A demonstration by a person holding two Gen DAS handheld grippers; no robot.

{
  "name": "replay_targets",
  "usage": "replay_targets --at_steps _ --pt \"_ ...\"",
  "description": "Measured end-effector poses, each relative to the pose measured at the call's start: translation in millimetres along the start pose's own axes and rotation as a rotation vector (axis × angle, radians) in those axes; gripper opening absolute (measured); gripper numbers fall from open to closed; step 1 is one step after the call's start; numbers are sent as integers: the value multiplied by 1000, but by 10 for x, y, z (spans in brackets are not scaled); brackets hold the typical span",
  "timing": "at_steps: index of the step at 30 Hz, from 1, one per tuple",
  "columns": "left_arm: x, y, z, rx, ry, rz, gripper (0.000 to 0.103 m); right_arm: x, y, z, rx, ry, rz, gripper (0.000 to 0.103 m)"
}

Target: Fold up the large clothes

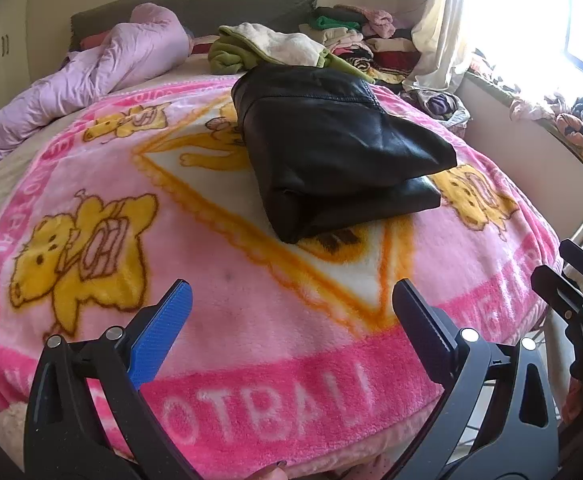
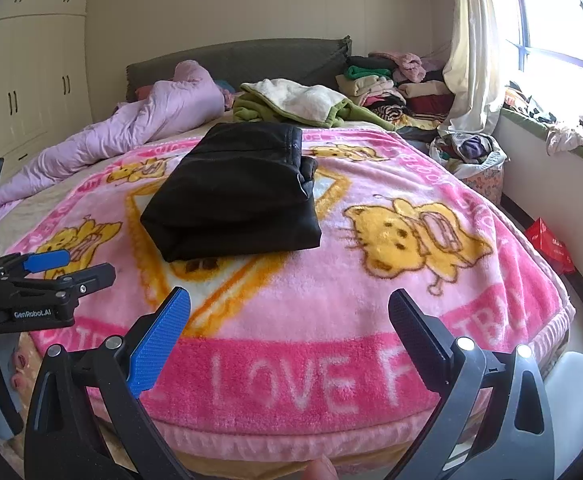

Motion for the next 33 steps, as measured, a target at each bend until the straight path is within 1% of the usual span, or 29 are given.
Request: replay_targets --at_steps 33 --pt "-5 -7 -37 -8 11 -1 94 -12 31 19 -14 -14 9 99"
Point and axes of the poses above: each gripper's, at about its wrist camera, not at the fingertips, and y roughly the way its jaws point, z to its left, x to its top, the point moved 3 cm from there along y, roughly the way its jaws point, and after that the axes turned 6 degrees about -y, right-handed, at the moved point
